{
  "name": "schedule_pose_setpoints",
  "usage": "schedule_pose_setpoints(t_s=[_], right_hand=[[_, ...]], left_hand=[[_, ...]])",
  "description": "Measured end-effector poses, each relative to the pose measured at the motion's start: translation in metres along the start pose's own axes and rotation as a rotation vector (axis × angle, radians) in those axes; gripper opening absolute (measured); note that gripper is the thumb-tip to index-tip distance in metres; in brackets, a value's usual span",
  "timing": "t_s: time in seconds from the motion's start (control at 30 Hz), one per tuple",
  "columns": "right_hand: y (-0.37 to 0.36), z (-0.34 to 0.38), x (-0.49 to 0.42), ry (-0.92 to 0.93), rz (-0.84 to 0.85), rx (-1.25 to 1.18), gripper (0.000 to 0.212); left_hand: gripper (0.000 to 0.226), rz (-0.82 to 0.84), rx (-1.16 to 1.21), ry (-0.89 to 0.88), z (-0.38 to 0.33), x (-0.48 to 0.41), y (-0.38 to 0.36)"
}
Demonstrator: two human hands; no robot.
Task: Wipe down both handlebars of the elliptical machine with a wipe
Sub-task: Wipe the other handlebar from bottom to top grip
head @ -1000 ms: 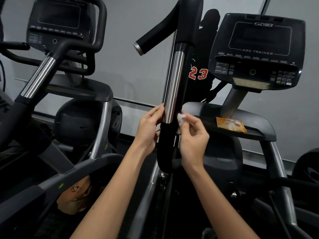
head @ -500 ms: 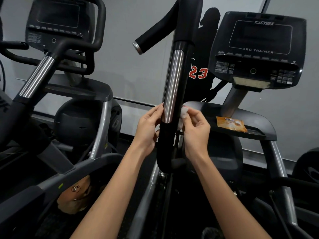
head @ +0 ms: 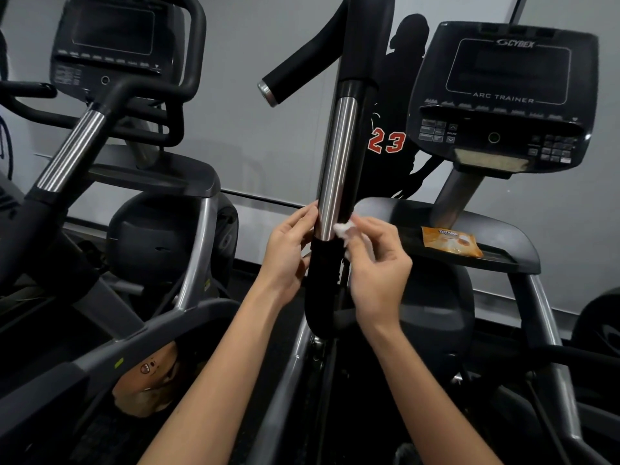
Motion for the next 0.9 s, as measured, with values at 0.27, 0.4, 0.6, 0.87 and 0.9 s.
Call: schedule_pose_setpoints(t_s=[0.27, 0.4, 0.6, 0.87, 0.9], right_hand=[[-0.028, 0.047, -0.001, 0.631, 0.008, 0.381, 0.016], [-0.019, 0.048, -0.03, 0.425, -0.06, 0.209, 0.019], [-0.008, -0.003, -0.04, -0.214, -0.061, -0.21, 0.016], [-0.01, 0.003, -0.048, -0.269, -0.011, -0.298, 0.01], [-0.011, 0.009, -0.053, -0.239, -0.015, -0.304, 0.01]], left_hand=[[0.03, 0.027, 0.013, 0.02, -0.004, -0.001, -0.004], [0.029, 0.014, 0.021, -0.014, -0.014, -0.005, -0.005], [0.03, 0.011, -0.016, -0.063, -0.023, -0.007, -0.008], [0.024, 0.025, -0.007, -0.061, -0.021, -0.007, -0.008], [0.024, 0.027, -0.003, -0.062, -0.021, -0.007, -0.008]])
Point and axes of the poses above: each hand's wrist, its own x-axis away from the middle knuckle, its own y-axis out of the back of the hand, z = x × y, the point moved 8 cm from there along -x, towards the middle knuckle, and after that the axes turned 3 degrees about -y, right-handed, at the moved point
